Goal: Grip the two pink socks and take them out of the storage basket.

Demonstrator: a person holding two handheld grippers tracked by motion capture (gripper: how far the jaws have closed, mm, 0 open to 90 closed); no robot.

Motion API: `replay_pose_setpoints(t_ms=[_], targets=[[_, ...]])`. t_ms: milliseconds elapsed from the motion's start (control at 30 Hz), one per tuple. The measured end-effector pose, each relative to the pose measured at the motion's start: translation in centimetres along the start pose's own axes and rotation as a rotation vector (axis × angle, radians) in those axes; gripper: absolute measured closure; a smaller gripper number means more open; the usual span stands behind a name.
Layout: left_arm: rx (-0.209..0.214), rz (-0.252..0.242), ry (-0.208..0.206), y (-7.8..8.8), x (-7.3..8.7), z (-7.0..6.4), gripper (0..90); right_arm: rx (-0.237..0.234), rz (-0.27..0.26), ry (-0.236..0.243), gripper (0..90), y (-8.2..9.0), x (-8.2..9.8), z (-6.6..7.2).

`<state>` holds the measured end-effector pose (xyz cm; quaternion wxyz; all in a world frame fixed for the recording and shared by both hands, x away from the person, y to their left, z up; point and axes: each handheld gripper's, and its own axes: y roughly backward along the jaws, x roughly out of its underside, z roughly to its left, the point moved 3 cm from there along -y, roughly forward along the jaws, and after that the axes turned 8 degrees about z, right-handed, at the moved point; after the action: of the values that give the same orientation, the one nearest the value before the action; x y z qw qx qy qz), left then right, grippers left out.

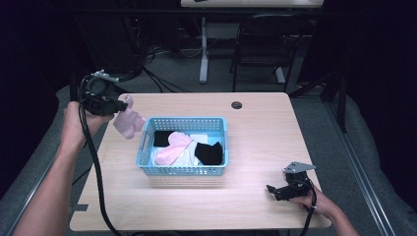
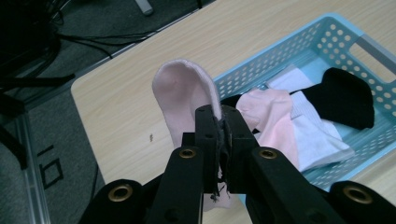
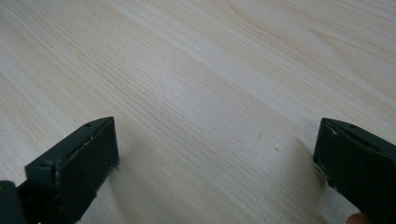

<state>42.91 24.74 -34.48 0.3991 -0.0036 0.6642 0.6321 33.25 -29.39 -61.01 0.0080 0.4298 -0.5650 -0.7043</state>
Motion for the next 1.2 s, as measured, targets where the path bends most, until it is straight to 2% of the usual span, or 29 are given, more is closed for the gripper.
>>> replay_pose_setpoints(t_ms=[400,733,967,1033,1067,1100,1200], targets=[[-0.030,0.019,0.070,0.2,1.8,2.8,86.6,0.001,-0.001,-0.001,0.0,0.0,0.0,0.0],[-0.048,0.080,0.124,-1.0,3.3,4.7,86.6,0.001,0.000,-0.001,0.0,0.0,0.0,0.0],[-0.033,0.138,0.152,-3.4,4.4,5.5,86.6,0.000,0.002,-0.003,0.0,0.0,0.0,0.0],[-0.040,0.143,0.139,-4.3,4.7,5.4,86.7,0.002,-0.001,-0.002,0.0,0.0,0.0,0.0],[-0.033,0.178,0.118,-5.3,5.0,5.2,86.7,0.000,0.003,-0.003,0.0,0.0,0.0,0.0],[-0.033,0.178,0.118,-5.3,5.0,5.2,86.7,0.000,0.003,-0.003,0.0,0.0,0.0,0.0],[-0.027,0.208,0.119,-7.0,5.7,5.1,86.6,0.000,0.002,-0.003,0.0,0.0,0.0,0.0]])
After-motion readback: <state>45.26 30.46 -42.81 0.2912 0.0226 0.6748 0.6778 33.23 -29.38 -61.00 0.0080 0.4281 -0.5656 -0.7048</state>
